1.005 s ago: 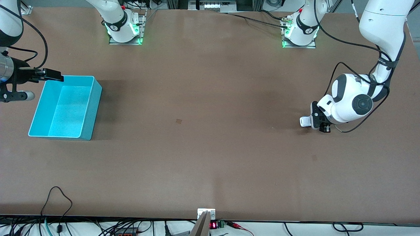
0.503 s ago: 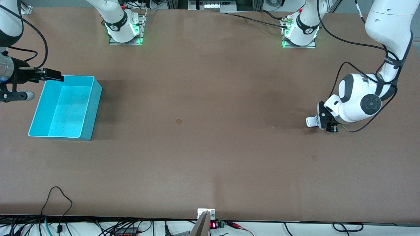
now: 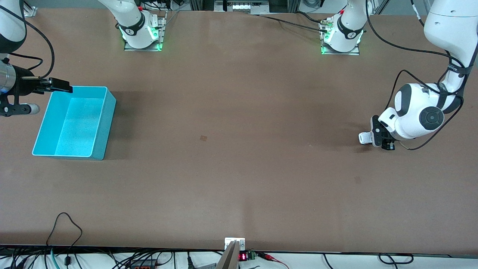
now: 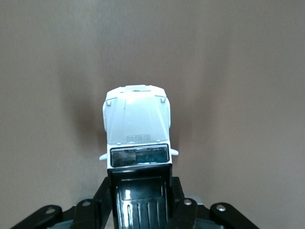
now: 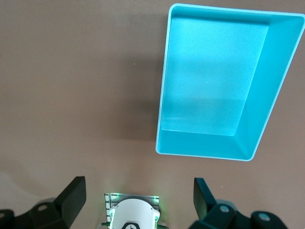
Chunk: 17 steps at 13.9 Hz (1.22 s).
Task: Wind and store white jeep toy
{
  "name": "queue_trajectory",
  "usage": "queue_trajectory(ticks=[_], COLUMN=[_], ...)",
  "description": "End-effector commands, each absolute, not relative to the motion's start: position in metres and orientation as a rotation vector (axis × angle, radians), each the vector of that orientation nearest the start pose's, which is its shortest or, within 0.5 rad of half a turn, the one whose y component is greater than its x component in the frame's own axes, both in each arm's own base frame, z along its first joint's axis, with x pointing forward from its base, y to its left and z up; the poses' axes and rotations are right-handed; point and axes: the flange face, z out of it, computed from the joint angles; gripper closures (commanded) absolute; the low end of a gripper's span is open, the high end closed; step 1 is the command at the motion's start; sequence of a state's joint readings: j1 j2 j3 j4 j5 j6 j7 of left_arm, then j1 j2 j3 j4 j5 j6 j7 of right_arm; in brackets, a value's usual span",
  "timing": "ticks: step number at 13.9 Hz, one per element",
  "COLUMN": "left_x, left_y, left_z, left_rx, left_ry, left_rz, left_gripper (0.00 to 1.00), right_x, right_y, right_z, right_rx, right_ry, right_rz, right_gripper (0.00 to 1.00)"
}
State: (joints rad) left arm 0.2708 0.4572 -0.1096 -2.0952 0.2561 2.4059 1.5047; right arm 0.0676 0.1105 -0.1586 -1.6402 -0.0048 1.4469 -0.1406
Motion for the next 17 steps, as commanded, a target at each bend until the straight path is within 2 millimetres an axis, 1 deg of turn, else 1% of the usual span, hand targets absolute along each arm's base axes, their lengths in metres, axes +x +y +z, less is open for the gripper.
queue_trajectory(ticks=[1, 2, 4, 7, 10, 11, 13, 15, 16, 17], left_x=[0.551, 0.549, 0.556, 0.559, 0.558, 0.556, 0.553, 0.549, 0.55, 0.556], left_y=[0.112, 0.12, 0.128, 0.15, 0.16, 0.167, 0.172, 0.179, 0.185, 0.193], left_z=[0.156, 0.154, 0.157, 0.156, 0.157, 0.157, 0.155, 0.149, 0.145, 0.147], left_rx=[-2.251, -2.251, -2.231, -2.191, -2.174, -2.18, -2.189, -2.199, -2.205, -2.21], left_ry=[2.244, 2.24, 2.241, 2.291, 2.309, 2.309, 2.305, 2.316, 2.313, 2.294], left_rz=[0.36, 0.371, 0.362, 0.348, 0.346, 0.345, 0.346, 0.349, 0.347, 0.336], left_gripper=[0.8, 0.8, 0.8, 0.81, 0.8, 0.8, 0.81, 0.81, 0.81, 0.81], right_x=[0.559, 0.559, 0.559, 0.559, 0.559, 0.559, 0.559, 0.559, 0.559, 0.559], right_y=[-0.047, -0.047, -0.045, -0.045, -0.044, -0.043, -0.042, -0.042, -0.042, -0.042], right_z=[0.527, 0.527, 0.526, 0.526, 0.527, 0.527, 0.527, 0.527, 0.527, 0.526], right_rx=[-3.071, -3.07, -3.07, -3.07, -3.07, -3.07, -3.07, -3.07, -3.07, -3.07], right_ry=[-0.098, -0.098, -0.103, -0.103, -0.108, -0.11, -0.113, -0.113, -0.113, -0.112], right_rz=[0.48, 0.482, 0.487, 0.487, 0.485, 0.485, 0.485, 0.485, 0.485, 0.487], right_gripper=[0.0, 0.0, 0.0, 0.0, 0.0, 0.0, 0.0, 0.0, 0.0, 0.0])
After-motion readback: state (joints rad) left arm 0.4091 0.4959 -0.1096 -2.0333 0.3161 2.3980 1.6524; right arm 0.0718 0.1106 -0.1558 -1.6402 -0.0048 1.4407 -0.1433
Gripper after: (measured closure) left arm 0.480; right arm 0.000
